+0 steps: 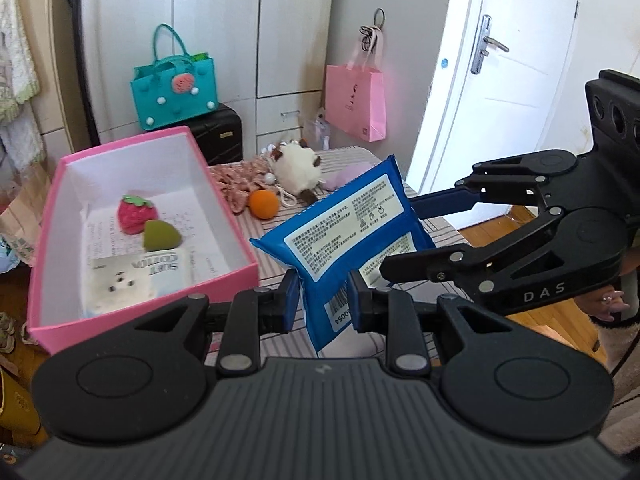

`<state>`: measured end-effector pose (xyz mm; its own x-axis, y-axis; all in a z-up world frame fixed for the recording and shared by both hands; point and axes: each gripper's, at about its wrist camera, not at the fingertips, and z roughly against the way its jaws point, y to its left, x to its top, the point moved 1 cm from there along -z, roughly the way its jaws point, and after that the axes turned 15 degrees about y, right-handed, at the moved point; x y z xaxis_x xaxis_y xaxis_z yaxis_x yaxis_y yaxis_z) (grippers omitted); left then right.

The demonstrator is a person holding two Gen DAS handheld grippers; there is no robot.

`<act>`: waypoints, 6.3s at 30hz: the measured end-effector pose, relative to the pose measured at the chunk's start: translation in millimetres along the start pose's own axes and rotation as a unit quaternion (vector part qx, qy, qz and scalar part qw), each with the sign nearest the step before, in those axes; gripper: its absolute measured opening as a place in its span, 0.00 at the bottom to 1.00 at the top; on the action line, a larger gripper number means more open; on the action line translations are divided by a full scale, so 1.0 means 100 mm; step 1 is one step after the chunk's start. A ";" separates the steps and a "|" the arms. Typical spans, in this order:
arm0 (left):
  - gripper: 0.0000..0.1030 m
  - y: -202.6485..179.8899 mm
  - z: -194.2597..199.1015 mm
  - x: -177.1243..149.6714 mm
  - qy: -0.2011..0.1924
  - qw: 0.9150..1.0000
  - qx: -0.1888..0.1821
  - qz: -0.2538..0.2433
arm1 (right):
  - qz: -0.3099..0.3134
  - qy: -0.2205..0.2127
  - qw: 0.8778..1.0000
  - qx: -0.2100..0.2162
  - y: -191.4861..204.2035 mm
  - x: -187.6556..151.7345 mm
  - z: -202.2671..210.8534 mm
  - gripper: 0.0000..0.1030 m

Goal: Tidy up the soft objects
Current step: 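Lift the wet-wipes pack with both tools and carry it over the box, then lower the wet-wipes pack into the box and open both tools, then withdraw both tools toward the orange ball and pink floral scrunchie, then grasp the orange ball with the left tool while the right tool grasps the pink scrunchie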

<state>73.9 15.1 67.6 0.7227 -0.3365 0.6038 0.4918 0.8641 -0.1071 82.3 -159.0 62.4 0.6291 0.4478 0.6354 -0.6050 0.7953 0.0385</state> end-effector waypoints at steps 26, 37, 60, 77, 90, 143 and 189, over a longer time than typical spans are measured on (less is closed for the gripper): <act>0.23 1.31 0.26 0.38 -0.057 0.991 0.032 0.113 | 0.023 -0.036 0.997 0.068 -0.08 1.23 -0.71 0.28; 0.24 1.77 -0.29 0.50 0.026 0.989 0.075 0.123 | 0.012 0.033 0.995 0.095 -0.06 1.33 -1.29 0.24; 0.26 1.74 -0.68 0.52 0.085 0.986 0.133 0.055 | 0.016 0.101 0.992 0.076 -0.05 1.36 -1.62 0.29; 0.40 1.38 -0.15 0.51 0.056 0.986 0.154 0.034 | 0.039 0.042 0.996 0.073 0.11 1.22 -0.91 0.36; 0.50 0.87 0.48 0.32 0.018 0.989 0.148 0.013 | 0.072 -0.020 0.995 0.072 0.24 0.90 -0.10 0.43; 0.86 -0.37 -1.45 0.83 -0.099 0.986 0.121 0.053 | -0.085 -0.037 0.991 -0.093 -1.82 -0.61 -0.60 0.89; 0.44 0.25 -2.44 1.09 -0.030 0.963 0.193 0.185 | 0.005 0.174 0.976 0.132 -1.92 1.59 -2.50 0.89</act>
<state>283.7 -91.0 -61.8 0.7782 0.0330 0.6271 -0.0187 0.9994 -0.0295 420.5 -138.8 -36.8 0.7221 0.6039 0.3375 -0.6881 0.6776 0.2598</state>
